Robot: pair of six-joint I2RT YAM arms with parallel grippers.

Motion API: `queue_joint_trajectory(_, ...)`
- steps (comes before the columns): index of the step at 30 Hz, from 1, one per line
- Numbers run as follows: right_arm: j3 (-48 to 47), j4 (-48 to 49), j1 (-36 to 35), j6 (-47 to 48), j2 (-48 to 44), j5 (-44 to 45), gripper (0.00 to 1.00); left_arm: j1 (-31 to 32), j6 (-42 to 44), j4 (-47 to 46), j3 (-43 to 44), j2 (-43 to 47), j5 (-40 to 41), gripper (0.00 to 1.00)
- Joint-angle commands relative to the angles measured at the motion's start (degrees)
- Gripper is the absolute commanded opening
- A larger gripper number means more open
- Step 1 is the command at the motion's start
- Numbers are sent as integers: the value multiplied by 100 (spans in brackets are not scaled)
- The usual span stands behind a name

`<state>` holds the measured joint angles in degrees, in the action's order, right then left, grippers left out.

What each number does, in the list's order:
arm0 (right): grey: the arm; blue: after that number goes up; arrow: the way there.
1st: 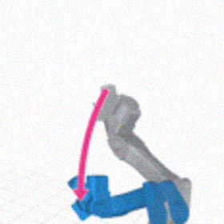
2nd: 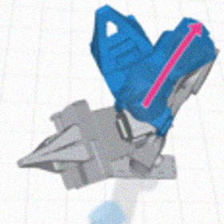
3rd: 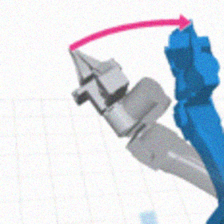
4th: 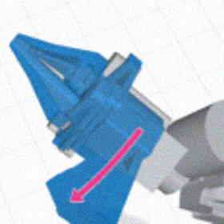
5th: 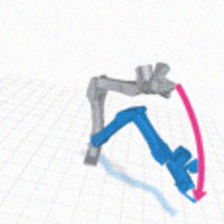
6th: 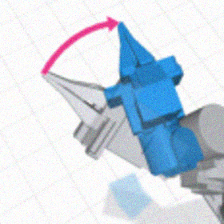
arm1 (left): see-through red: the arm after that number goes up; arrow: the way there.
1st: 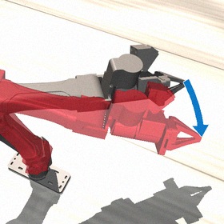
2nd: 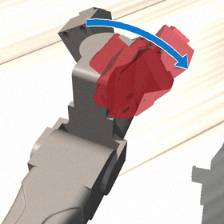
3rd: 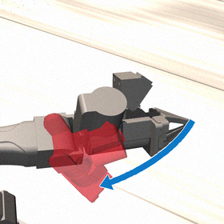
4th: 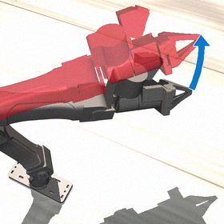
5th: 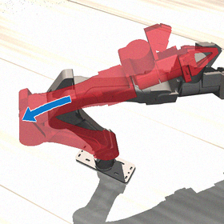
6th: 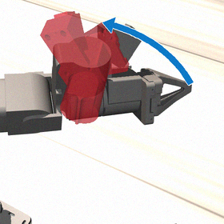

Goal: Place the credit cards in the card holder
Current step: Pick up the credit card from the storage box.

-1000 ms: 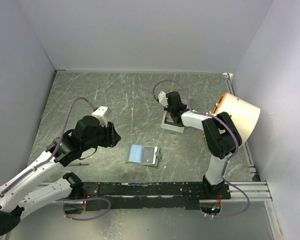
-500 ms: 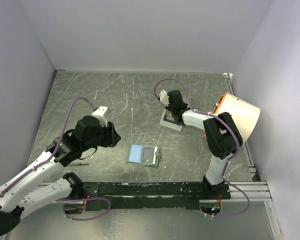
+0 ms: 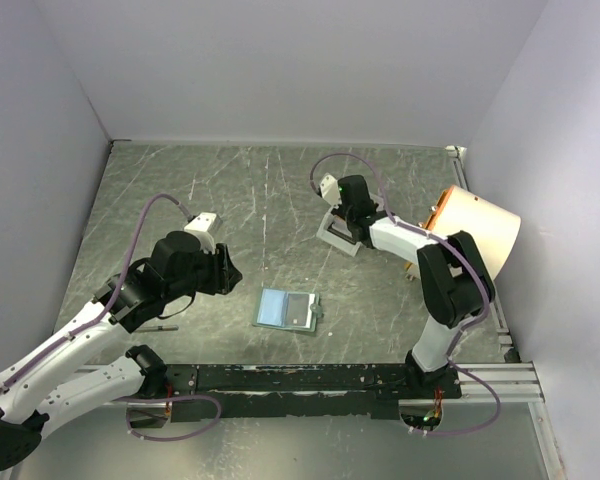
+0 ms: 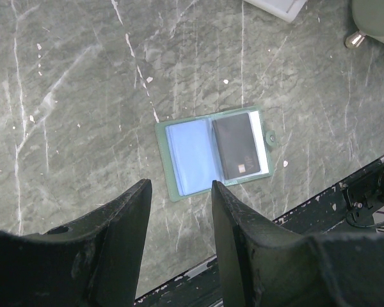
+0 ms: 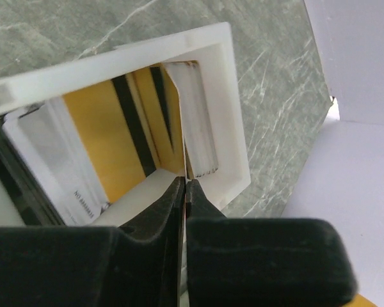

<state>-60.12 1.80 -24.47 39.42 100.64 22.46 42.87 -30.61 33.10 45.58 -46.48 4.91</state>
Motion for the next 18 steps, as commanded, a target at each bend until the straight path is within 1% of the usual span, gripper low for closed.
queue_joint_trajectory(1,-262,-560,33,-186,-300,-79,0,26,-6,68,31,-14,101,54)
queue_joint_trajectory(4,-280,-959,-36,-370,-597,-221,0,24,-110,-17,-46,-64,2,53)
queue_joint_trajectory(10,-338,-1551,-152,-938,-1393,-768,0,23,-665,-232,-374,-368,-85,51)
queue_joint_trajectory(18,-412,-2066,-167,-3109,-2297,-1709,0,22,-1080,-736,-866,-756,-342,46)
